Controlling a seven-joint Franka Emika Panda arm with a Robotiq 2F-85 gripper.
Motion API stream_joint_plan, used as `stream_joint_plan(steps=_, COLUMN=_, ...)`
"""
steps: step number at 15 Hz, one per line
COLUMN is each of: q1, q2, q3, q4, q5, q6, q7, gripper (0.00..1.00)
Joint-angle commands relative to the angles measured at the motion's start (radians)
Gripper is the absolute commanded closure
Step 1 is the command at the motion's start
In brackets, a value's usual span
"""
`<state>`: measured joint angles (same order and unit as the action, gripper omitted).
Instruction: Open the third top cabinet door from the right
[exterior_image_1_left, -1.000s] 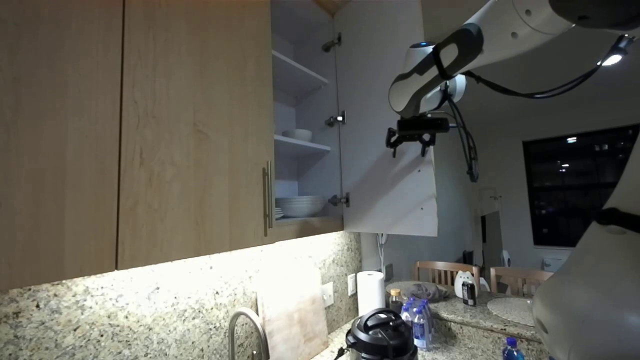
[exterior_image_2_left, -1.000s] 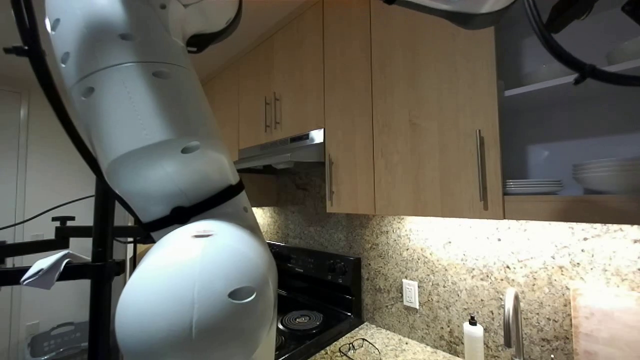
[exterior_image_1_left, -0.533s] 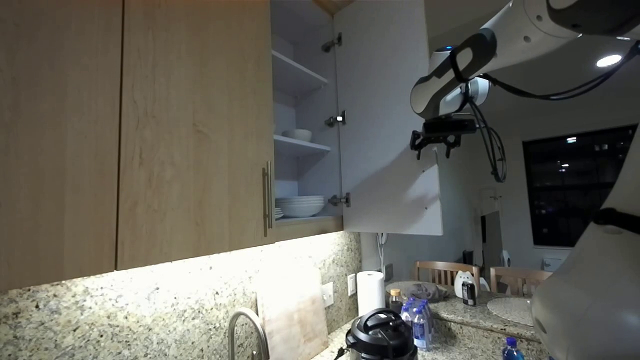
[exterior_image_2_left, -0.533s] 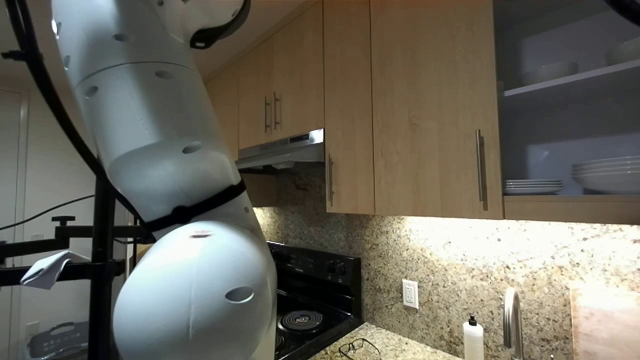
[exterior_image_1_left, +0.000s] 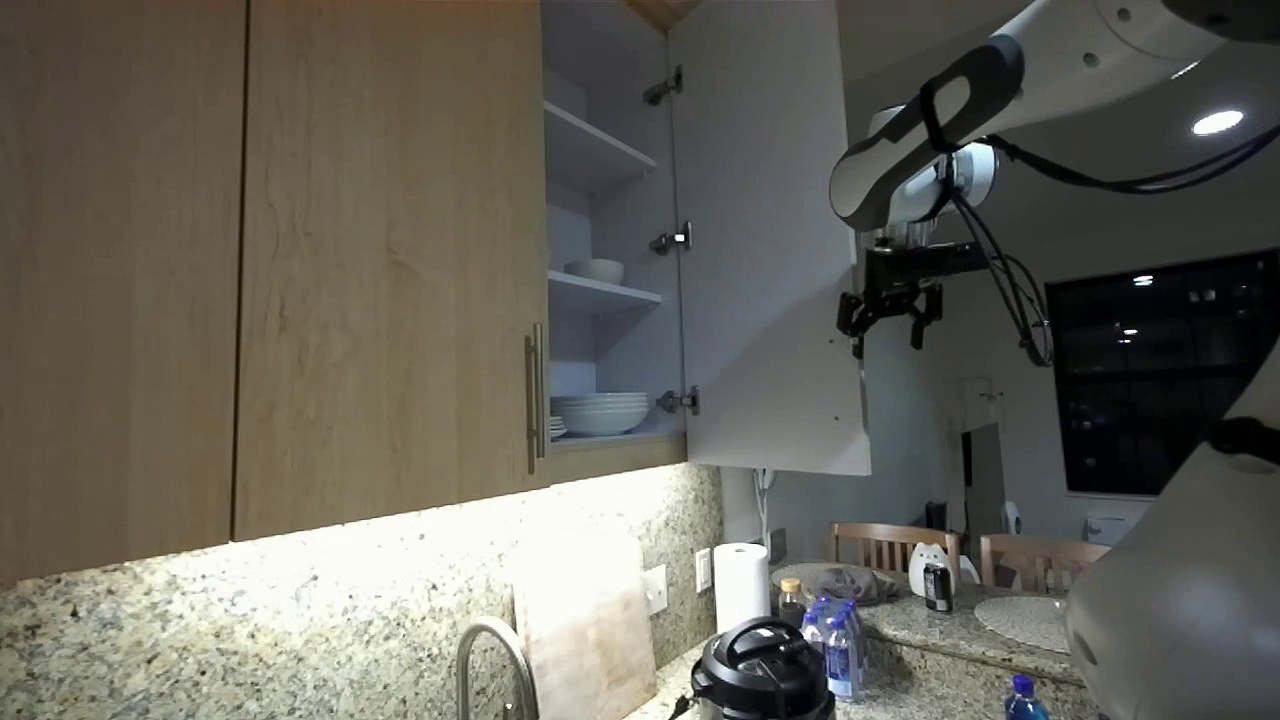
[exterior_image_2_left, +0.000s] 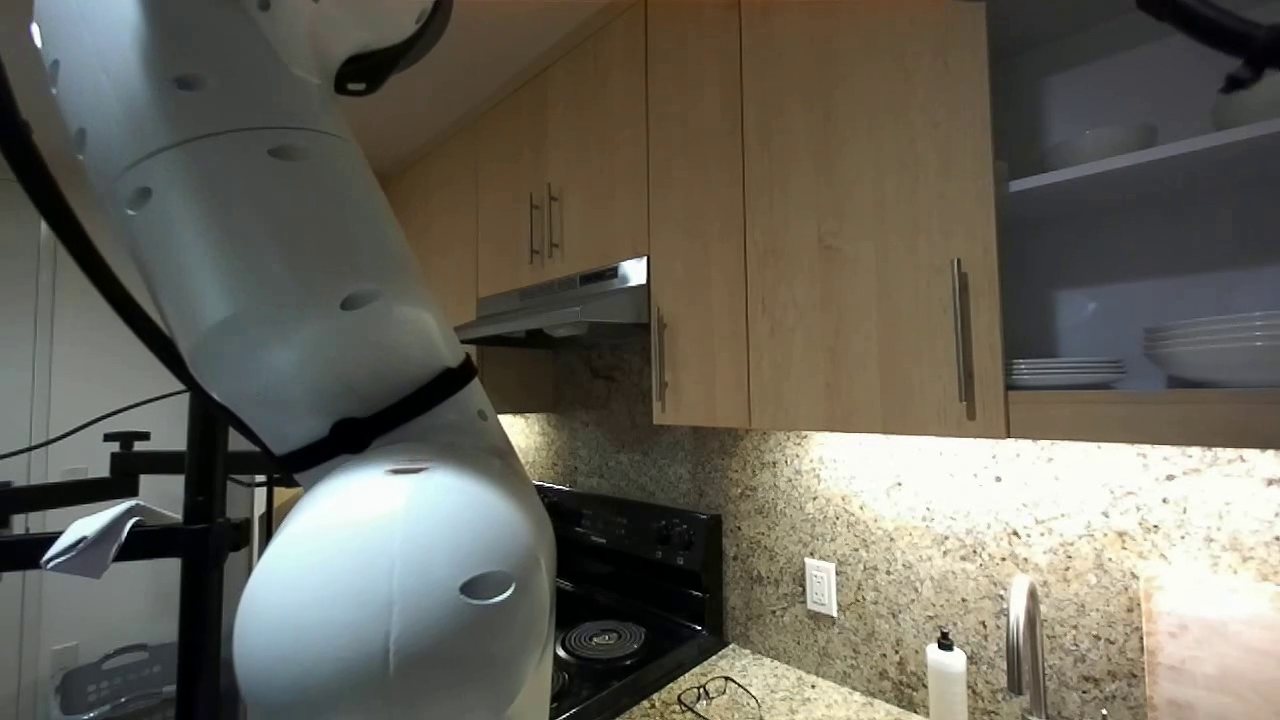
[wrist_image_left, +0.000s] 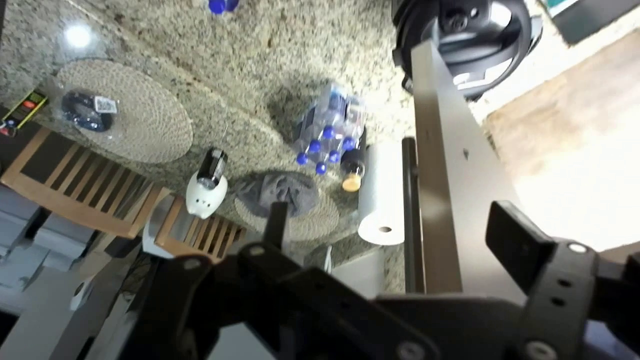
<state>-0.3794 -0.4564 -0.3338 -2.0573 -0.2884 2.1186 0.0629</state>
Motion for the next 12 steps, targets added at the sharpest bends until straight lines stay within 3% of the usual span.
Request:
stream_joint_plan(steps=1, q1=0.020, q2=-0.102, q3=0.021, q4=-0.093, q5=0.021, q6=-0.170, q7=-0.092, gripper=0.00)
stream_joint_plan(steps=7, q1=0.115, q2=-0.154, q3=0.089, q4=-0.172, q5=0.101, q6=-0.480, q7=-0.085, gripper=0.00)
stream_joint_plan(steps=12, q1=0.222, q2=-0.126, q3=0.183, q4=-0.156, q5=0.118, q6=-0.672, q7=-0.093, gripper=0.00)
